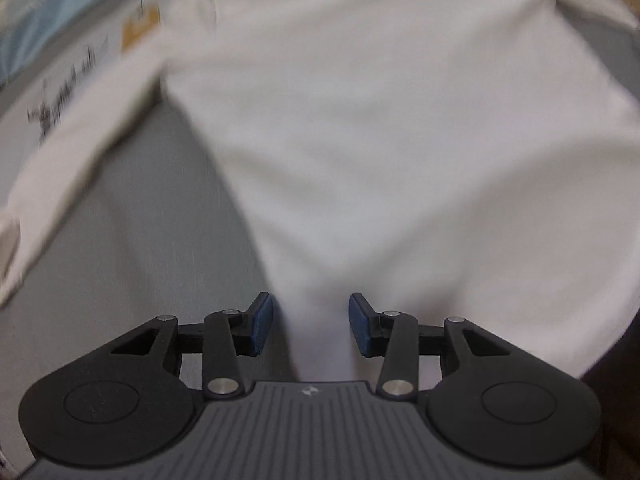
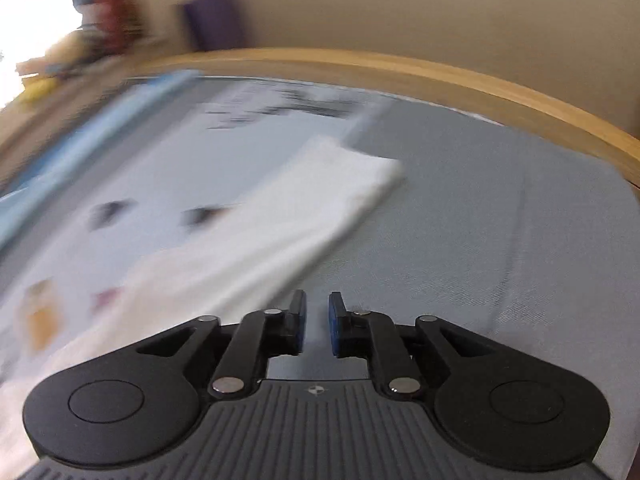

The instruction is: Fold small clothes

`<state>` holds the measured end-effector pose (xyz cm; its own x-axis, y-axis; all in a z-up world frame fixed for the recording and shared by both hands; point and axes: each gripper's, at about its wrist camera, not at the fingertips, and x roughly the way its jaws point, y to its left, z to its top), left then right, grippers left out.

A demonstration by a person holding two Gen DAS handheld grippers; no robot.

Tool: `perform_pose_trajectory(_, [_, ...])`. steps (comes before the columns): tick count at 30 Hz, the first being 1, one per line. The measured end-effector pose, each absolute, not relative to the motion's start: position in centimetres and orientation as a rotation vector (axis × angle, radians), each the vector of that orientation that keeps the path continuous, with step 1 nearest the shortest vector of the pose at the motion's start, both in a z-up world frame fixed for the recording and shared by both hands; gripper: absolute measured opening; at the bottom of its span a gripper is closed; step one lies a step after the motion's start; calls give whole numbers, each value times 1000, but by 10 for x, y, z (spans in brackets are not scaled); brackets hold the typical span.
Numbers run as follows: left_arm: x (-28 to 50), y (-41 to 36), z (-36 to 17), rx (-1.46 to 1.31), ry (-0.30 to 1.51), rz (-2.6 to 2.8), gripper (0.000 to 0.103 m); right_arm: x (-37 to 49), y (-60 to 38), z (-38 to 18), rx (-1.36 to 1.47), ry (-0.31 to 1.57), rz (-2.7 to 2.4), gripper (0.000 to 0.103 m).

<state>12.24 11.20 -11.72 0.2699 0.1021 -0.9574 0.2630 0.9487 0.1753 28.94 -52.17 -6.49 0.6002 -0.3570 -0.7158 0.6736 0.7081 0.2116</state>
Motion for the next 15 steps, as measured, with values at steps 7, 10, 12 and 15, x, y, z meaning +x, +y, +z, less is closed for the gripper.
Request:
perform_pose_trajectory(7, [88,156,-99,94,1279,-111,47,229,-418,-15,359,782,-151,39])
perform_pose_trajectory(10, [67,163,-95,80,1278,-147,47,200,-373,-29,266,964,73,42])
perform_pose_trajectory(12, [54,165,-94,96,1264,-168,47,179,-347,-41,161,1025,150,42])
perform_pose_trajectory(15, [43,169,-97,35,1280,-153,47,148,-323,-60,42,1063,155,42])
